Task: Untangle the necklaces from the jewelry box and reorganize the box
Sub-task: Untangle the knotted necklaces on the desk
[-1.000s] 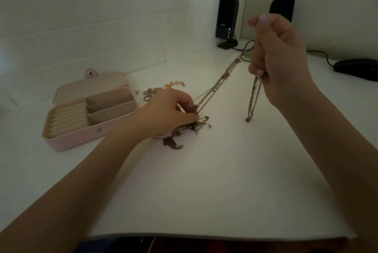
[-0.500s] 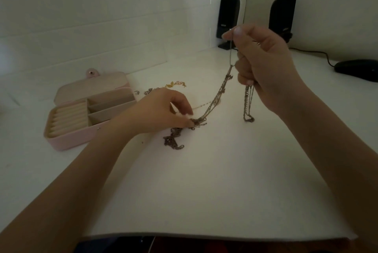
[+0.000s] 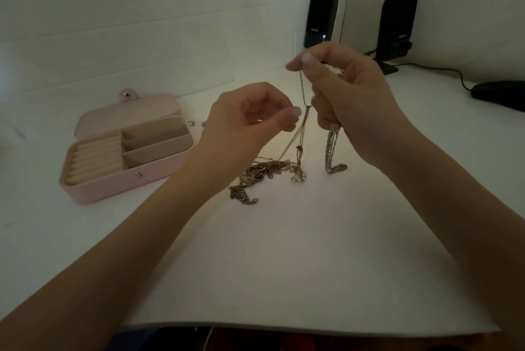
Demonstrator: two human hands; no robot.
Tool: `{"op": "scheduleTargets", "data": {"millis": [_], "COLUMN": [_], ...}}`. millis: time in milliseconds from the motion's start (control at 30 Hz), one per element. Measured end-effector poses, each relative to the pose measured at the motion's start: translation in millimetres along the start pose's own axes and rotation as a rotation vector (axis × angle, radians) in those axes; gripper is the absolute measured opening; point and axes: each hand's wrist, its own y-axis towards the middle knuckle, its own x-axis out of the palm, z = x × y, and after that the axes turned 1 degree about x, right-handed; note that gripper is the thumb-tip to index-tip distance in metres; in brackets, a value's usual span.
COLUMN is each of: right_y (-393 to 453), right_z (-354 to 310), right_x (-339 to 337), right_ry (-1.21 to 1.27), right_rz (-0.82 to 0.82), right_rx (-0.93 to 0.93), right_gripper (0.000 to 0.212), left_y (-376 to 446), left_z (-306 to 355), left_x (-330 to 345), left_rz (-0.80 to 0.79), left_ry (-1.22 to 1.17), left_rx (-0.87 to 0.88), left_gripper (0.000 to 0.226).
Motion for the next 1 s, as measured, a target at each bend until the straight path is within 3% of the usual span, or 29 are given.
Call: {"op": "scheduleTargets", "data": {"millis": [167, 333, 500, 600, 733, 900, 1000], "right_y": [-0.5, -2.6, -0.5, -1.9, -2.4, -0.2, -0.7], "right_z": [-1.1, 0.6, -1.7, -0.7, 0.8, -1.7, -3.3], "right_x": [-0.9, 4.7, -2.4, 0.2, 3.0, -3.1, -3.5], "right_ry": [0.004, -0.038, -0.01, -0.017, -0.05, -0.003, 0.03], "right_rz": [0.019, -0.044, 0.013, -0.046, -0.083, -0.073, -0.093], "right_rx": [0.017, 0.021, 0.042, 0.047, 0.044, 0.047, 0.042], "right_gripper": [0.015, 0.015, 0.016, 0.015, 0.014, 0.015, 0.015], "left_y": [-0.2, 0.7, 2.9, 1.9, 3.4, 1.2, -1.4], "left_z": [2.4, -4.0, -3.2, -3.1, -4.9, -8.0, -10.1], "left_x": [2.9, 3.5, -0.1, 2.9, -0.3, -4.4, -3.0], "left_rz": [-0.071, -0.02, -0.018, -0.077, -0.012, 0.057, 0.03], "left_ry": [-0.04, -0.047, -0.112, -0.18, -0.178, 0.121, 0.233], "left_rx": [-0.048, -0.026, -0.076, -0.112, -0.104, 0.069, 0.081], "left_gripper": [0.024, 0.01, 0.013, 0.025, 0.021, 0.026, 0.031]}}
